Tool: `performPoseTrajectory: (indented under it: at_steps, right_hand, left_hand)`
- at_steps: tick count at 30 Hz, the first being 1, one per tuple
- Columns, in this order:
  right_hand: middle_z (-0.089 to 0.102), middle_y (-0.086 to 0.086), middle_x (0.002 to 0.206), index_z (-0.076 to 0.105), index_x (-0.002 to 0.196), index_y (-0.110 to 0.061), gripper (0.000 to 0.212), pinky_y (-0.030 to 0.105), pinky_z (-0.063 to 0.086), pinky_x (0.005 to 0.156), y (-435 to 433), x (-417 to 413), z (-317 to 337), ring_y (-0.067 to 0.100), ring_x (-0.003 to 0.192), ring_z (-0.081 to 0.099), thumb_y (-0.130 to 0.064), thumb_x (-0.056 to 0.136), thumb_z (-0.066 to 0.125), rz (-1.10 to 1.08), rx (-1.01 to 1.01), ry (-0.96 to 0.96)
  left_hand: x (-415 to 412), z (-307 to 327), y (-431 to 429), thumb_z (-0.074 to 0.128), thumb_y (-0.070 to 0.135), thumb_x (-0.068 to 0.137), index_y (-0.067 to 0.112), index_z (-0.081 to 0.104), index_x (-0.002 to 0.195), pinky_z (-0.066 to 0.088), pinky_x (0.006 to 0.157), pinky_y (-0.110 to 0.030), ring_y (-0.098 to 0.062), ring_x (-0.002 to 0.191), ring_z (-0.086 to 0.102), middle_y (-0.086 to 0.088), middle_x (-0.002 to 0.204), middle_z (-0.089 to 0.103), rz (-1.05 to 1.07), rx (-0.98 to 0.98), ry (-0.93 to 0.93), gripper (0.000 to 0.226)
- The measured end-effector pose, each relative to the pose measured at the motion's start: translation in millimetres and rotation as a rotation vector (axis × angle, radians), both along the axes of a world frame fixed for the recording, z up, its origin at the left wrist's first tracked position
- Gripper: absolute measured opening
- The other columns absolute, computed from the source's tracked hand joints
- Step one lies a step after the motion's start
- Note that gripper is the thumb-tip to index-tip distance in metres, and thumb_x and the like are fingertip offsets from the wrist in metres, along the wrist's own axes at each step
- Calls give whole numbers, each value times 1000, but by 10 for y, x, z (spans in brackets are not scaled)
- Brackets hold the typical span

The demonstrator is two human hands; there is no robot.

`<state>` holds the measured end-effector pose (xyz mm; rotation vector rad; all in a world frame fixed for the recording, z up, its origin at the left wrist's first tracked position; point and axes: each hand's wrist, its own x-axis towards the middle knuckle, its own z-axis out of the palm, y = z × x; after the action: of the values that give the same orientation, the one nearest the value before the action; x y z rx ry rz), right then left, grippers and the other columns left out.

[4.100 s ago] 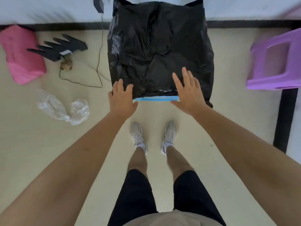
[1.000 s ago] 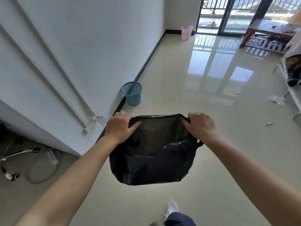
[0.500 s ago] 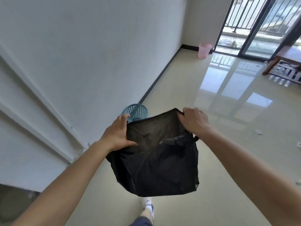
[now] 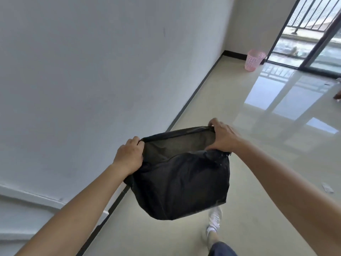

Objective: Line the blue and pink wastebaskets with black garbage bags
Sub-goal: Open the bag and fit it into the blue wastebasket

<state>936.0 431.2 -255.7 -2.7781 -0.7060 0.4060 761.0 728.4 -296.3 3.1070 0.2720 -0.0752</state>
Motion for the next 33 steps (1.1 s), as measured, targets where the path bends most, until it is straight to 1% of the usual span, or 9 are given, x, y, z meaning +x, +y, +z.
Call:
performPoseTrajectory:
  at_steps: [3, 6, 12, 16, 18, 21, 27, 30, 33]
  right_hand:
    - [59, 11, 118, 32, 144, -27, 83, 36, 49, 76, 348, 765, -410, 33, 105, 58, -17, 71, 71, 79, -95, 33]
    - [64, 9, 118, 47, 137, -24, 64, 30, 42, 70, 766, 1504, -817, 32, 103, 61, -11, 76, 61, 142, -105, -27]
    - [51, 8, 99, 53, 115, -13, 28, 33, 37, 66, 1392, 2619, -1671, 28, 78, 48, -20, 87, 49, 185, -161, 94]
    - [54, 11, 85, 48, 94, -12, 12, 31, 34, 52, 1675, 3033, -2225, 24, 65, 47, -17, 92, 38, 163, -116, 231]
    - [58, 12, 90, 53, 107, -12, 22, 33, 42, 58, 1801, 3126, -2545, 28, 72, 53, -15, 91, 38, 141, 18, 340]
    - [61, 1, 98, 56, 122, -20, 32, 28, 41, 70, 1926, 3051, -2995, 22, 89, 55, -16, 91, 49, 167, 209, 494]
    - [62, -9, 109, 60, 109, -30, 33, 2, 33, 71, 2136, 2685, -3965, 3, 94, 54, -23, 79, 73, 351, 354, 508]
    - [61, -6, 110, 63, 107, -27, 35, -4, 33, 73, 2192, 2517, -4382, -17, 89, 53, -10, 77, 72, 378, 442, 450]
    - [57, -8, 109, 65, 104, -21, 38, -5, 33, 73, 2240, 2420, -4833, -24, 84, 54, 3, 75, 66, 333, 531, 400]
  left_hand:
    - [466, -296, 132, 58, 44, 85, 15, 42, 127, 44, 74, -35, -26, 108, 48, -7, 128, 42, 209, -18, 151, 54]
    - [867, -582, 208, 64, 63, 72, 23, 20, 144, 47, 79, -39, -29, 114, 46, -10, 135, 33, 457, -112, 275, 93]
    - [1604, -1311, 72, 66, 29, 78, 36, -6, 147, 52, 72, -39, -33, 92, 57, -14, 127, 36, 889, -387, 364, 99]
    - [1890, -1871, -135, 64, 14, 78, 29, 2, 146, 51, 69, -41, -38, 88, 58, -17, 123, 41, 1001, -516, 44, 93]
    - [1946, -2222, -205, 64, 7, 79, 24, 10, 146, 47, 74, -36, -37, 99, 55, -18, 130, 40, 1056, -593, -174, 88]
    - [2007, -2766, -245, 66, 0, 76, 19, 10, 149, 36, 94, -24, -23, 124, 42, -10, 142, 36, 1135, -745, -409, 94]
    - [2088, -3788, -132, 58, -10, 76, 25, -4, 152, 30, 112, -25, -14, 140, 31, -6, 155, 26, 1079, -816, -623, 104]
    - [2008, -4215, -127, 56, -8, 80, 27, -7, 151, 38, 94, -7, -5, 127, 43, 1, 154, 30, 1058, -823, -590, 101]
    - [1869, -4726, -139, 50, -8, 82, 32, -9, 151, 39, 66, -7, -2, 87, 58, 2, 141, 45, 1064, -845, -501, 99]
